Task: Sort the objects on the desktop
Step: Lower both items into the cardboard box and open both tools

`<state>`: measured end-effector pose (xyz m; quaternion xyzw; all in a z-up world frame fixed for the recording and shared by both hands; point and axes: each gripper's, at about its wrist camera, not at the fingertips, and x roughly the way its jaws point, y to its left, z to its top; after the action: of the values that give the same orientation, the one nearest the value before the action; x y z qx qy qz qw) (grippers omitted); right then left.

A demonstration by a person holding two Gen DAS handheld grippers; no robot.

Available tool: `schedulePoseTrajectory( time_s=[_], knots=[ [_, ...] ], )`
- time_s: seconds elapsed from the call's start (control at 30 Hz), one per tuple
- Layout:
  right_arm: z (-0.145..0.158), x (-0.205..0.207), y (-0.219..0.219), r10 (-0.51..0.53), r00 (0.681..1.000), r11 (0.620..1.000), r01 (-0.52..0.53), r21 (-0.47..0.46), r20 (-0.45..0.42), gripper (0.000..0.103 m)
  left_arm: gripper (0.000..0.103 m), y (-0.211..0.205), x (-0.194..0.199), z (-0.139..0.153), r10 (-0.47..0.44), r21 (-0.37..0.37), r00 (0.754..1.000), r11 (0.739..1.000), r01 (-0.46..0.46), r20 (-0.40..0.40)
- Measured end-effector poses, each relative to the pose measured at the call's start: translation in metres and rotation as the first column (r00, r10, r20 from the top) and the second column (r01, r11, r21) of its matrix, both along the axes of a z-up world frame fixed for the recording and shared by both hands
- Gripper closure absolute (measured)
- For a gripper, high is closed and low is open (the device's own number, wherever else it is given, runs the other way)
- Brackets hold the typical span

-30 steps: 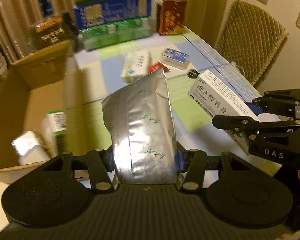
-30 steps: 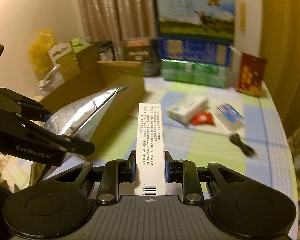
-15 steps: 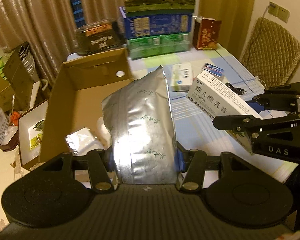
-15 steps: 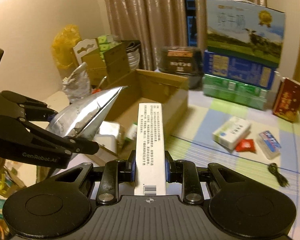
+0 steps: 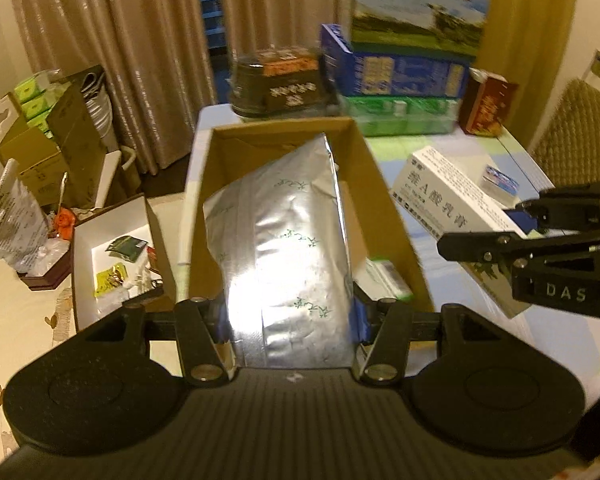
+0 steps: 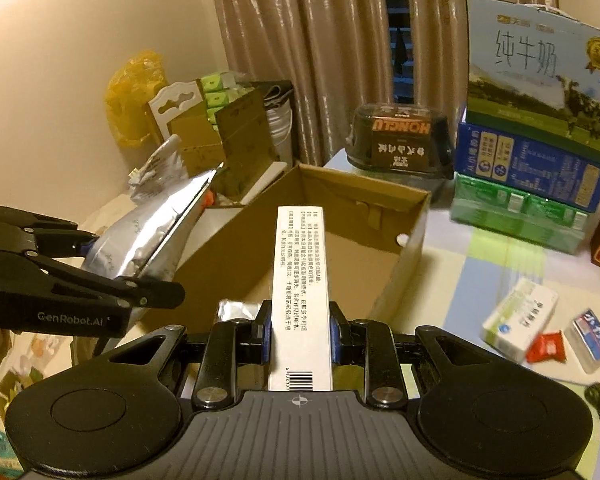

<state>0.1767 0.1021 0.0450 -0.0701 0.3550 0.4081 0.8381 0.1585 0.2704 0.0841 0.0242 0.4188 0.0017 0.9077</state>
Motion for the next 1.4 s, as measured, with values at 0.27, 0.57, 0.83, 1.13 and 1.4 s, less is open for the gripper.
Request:
schedulePoseTrajectory(
  time_s=[0.27, 0.57, 0.83, 1.13, 1.4],
  knots=[
    [-0.017, 0.036, 0.029, -0.058, 0.998, 0.998, 0.057, -0.021, -0.039, 0.080, 0.054, 0.032, 0.044, -0.010, 0.024, -0.035, 1.000, 0.999, -0.024, -0.001],
    [-0.039, 0.064, 0.052, -0.103, 0.992, 0.994, 0.101, -0.034, -0.068, 0.080, 0.053, 0.043, 0.085, -0.042, 0.025, -0.072, 0.999, 0.997, -0.027, -0.024],
    [-0.053, 0.079, 0.054, -0.143, 0.984, 0.990, 0.140, -0.031, -0.105, 0.080, 0.044, 0.052, 0.098, -0.064, 0.045, -0.091, 0.998, 0.995, -0.048, -0.036],
    [-0.052, 0.078, 0.060, -0.144, 0.981, 0.989, 0.147, 0.007, -0.130, 0.080, 0.044, 0.061, 0.086, -0.061, 0.060, -0.098, 0.998, 0.993, -0.059, 0.007],
    [-0.045, 0.078, 0.063, -0.139, 0.976, 0.984, 0.155, 0.087, -0.167, 0.065, 0.044, 0.065, 0.075, -0.058, 0.081, -0.104, 0.997, 0.991, -0.079, 0.018]
  ],
)
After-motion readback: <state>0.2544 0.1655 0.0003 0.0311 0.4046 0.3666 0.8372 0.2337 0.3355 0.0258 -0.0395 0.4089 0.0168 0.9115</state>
